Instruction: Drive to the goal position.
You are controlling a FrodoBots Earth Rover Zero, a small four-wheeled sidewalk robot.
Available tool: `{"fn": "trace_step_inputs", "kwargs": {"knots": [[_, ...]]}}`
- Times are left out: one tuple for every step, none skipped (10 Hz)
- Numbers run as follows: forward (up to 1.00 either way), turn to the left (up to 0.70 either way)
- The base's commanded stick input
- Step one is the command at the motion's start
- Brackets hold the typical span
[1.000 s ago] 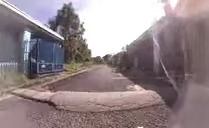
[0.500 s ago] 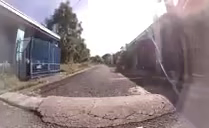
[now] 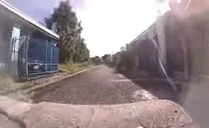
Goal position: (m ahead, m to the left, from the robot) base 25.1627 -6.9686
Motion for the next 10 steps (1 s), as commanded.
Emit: {"fn": "trace_step_inputs", "kwargs": {"knots": [[0.5,0.0],[0.5,0.0],[0.5,0.0],[0.5,0.0],[0.5,0.0],[0.5,0.0],[0.5,0.0],[0.5,0.0],[0.5,0.0],[0.5,0.0]]}}
